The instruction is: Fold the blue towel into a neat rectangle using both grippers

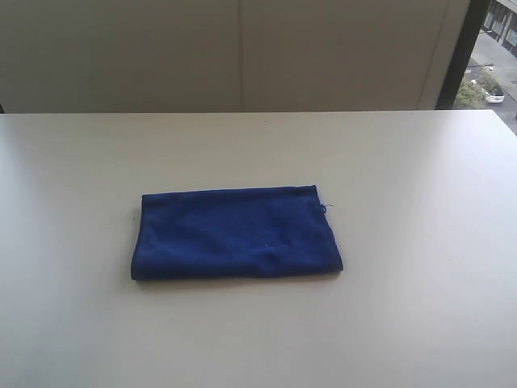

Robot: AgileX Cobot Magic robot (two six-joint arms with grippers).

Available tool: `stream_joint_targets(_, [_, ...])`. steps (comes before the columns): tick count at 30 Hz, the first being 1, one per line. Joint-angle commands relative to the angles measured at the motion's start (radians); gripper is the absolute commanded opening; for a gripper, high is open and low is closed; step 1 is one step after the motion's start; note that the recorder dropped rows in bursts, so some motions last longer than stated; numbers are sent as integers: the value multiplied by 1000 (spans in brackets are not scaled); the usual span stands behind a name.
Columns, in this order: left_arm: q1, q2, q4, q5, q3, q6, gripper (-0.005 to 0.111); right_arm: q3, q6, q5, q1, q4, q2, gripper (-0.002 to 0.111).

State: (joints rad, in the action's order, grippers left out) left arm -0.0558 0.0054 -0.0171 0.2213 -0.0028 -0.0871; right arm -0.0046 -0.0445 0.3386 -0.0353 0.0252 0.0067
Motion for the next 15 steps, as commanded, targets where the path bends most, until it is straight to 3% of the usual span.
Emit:
stream_joint_targets(1, [4,-5,17,-9,3,-44,0,5,-5,-3,-5,4,-7,0])
stream_joint_targets(7, [4,-5,88,-9,3,-135,0,5,-5,-3,-5,4,-7,0])
stream_joint_targets(15, [4,-5,17,-9,3,5,0,5,-5,-3,-5,4,-7,0])
